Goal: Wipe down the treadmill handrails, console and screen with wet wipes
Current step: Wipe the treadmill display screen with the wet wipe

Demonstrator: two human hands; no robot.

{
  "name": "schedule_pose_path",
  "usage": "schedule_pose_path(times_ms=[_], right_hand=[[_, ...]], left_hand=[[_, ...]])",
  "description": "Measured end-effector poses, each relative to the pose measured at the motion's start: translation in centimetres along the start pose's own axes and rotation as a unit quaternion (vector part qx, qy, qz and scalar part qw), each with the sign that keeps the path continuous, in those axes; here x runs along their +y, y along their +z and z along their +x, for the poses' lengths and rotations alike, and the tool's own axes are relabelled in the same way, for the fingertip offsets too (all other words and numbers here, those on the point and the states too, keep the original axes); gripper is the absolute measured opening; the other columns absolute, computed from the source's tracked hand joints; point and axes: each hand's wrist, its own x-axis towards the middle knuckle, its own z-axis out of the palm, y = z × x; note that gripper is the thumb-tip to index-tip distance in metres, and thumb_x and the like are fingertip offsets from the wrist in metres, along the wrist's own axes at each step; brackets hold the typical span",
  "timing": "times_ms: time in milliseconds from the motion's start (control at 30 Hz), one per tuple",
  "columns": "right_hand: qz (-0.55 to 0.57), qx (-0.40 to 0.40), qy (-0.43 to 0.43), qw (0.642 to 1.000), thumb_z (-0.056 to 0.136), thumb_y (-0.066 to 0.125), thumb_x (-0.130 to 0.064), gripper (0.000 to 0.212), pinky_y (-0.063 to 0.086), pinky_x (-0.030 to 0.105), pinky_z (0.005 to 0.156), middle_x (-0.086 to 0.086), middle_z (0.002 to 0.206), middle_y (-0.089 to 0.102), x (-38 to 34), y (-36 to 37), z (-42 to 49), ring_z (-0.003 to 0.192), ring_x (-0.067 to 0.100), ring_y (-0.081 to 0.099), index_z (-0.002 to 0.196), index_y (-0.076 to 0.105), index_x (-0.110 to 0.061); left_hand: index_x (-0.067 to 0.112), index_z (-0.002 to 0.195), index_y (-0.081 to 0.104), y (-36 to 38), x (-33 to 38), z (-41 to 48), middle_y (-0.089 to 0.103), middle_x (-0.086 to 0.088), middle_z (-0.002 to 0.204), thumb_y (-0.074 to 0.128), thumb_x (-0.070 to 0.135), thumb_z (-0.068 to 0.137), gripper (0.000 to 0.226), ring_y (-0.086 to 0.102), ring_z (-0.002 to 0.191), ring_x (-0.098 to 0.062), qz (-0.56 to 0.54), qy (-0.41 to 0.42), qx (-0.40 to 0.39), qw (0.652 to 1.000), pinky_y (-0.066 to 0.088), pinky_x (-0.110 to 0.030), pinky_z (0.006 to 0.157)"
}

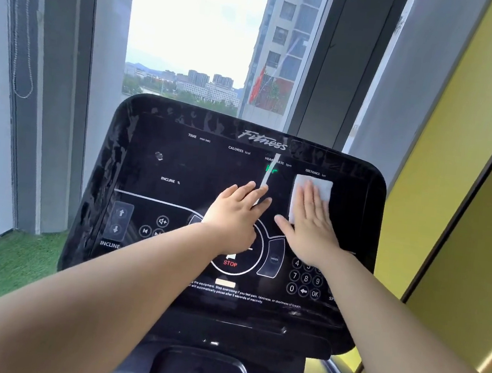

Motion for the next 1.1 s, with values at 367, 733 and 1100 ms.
schedule_pose_path(times_ms=[367,733,1100], right_hand=[[-0.002,0.005,0.005,1.0,0.097,0.013,-0.055,0.073,-0.016,0.034,0.116,0.0,0.149,-0.038,1.7,-2.1,1.1,0.136,0.011,-0.035,0.145,-0.025,-0.015],[-0.088,-0.034,-0.091,0.991,0.085,-0.004,-0.066,0.075,-0.018,0.029,0.114,-0.004,0.148,-0.037,2.9,-1.5,-1.0,0.134,0.008,-0.036,0.138,-0.031,-0.02],[-0.107,-0.04,-0.134,0.984,0.059,-0.036,-0.075,0.095,-0.026,0.028,0.109,-0.004,0.139,-0.048,0.8,1.8,-2.7,0.13,0.011,-0.044,0.134,-0.036,-0.017]], left_hand=[[0.024,0.152,0.004,-0.1,-0.1,0.1,-0.007,0.003,0.159,0.038,0.033,0.094,0.067,-0.008,0.146,-0.017,0.0,0.003,-0.005,1.0,-0.003,-0.035,0.117],[0.024,0.152,0.003,-0.1,0.0,0.1,-0.008,0.003,0.159,0.038,0.033,0.094,0.068,-0.008,0.146,-0.018,0.01,0.001,-0.008,1.0,-0.003,-0.035,0.117],[0.023,0.152,0.003,-0.2,-0.1,0.0,-0.009,0.002,0.159,0.038,0.034,0.095,0.067,-0.009,0.146,-0.017,0.008,0.003,-0.009,1.0,-0.003,-0.035,0.118]])
